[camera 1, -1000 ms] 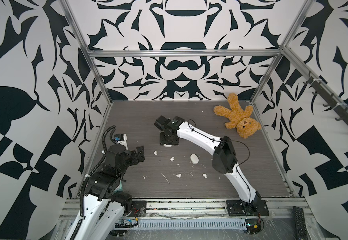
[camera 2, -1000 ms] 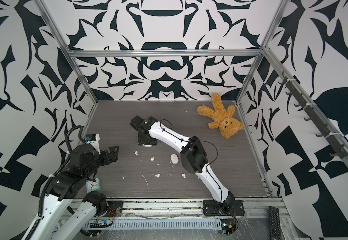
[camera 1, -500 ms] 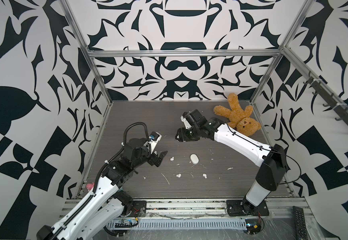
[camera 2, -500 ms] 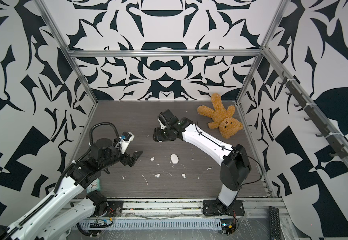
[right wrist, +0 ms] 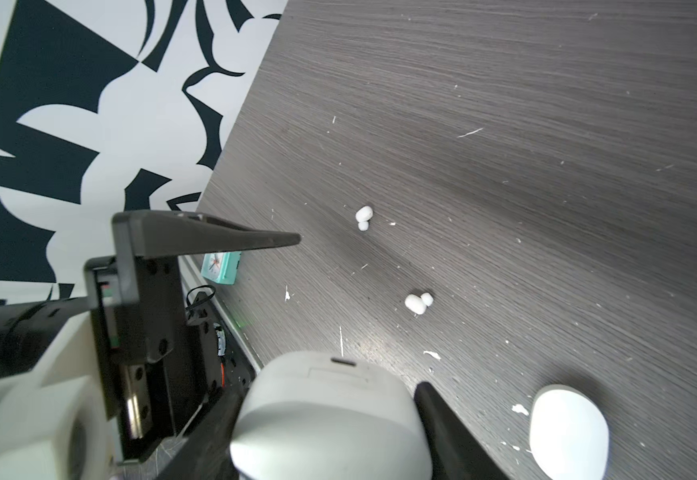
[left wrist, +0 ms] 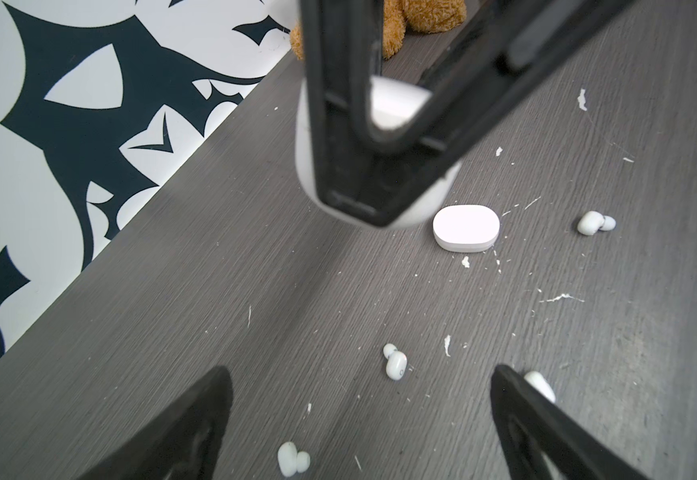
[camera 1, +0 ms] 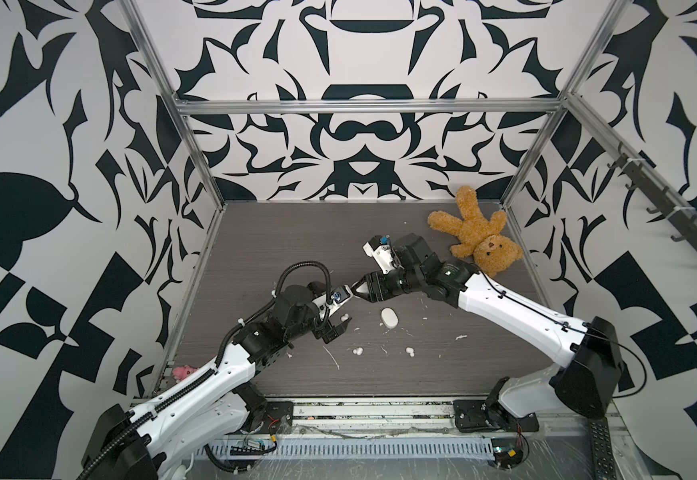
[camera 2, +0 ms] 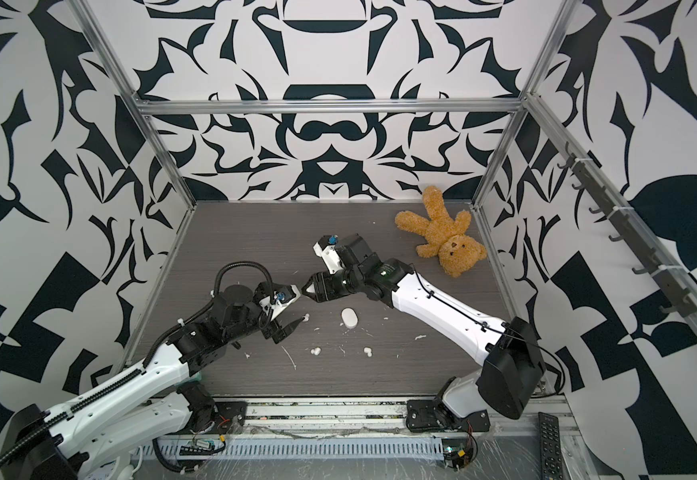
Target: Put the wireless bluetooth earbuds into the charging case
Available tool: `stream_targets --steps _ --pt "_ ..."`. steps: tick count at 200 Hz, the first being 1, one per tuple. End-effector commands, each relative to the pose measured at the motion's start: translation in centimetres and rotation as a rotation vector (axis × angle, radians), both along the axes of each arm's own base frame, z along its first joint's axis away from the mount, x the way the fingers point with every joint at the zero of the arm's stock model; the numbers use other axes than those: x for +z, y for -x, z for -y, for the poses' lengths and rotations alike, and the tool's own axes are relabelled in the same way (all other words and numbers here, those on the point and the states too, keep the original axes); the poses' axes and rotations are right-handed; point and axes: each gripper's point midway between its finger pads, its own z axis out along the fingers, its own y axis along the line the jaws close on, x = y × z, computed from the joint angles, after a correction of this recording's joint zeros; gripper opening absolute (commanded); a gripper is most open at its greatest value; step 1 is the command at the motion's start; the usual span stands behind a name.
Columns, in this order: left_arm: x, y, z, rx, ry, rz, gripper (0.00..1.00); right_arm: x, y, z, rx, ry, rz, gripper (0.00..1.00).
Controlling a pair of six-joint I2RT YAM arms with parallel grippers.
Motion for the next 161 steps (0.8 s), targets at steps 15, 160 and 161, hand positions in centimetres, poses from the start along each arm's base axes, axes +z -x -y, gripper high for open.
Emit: stream_targets --steps 15,160,161 --pt "1.2 1.0 1.7 -0.074 0.072 0.017 0.99 2.3 1.5 -1.0 0.091 -0.115 0.045 0.00" --pt "2.0 2.0 1.9 -0.102 0.101 0.053 0.99 2.8 5.0 -2.3 0.227 -0.162 0.047 0.00" --pt "2.1 2.0 1.9 -0.103 0.101 0.054 0.99 2.7 5.0 -2.3 0.228 -0.161 0.045 0.00"
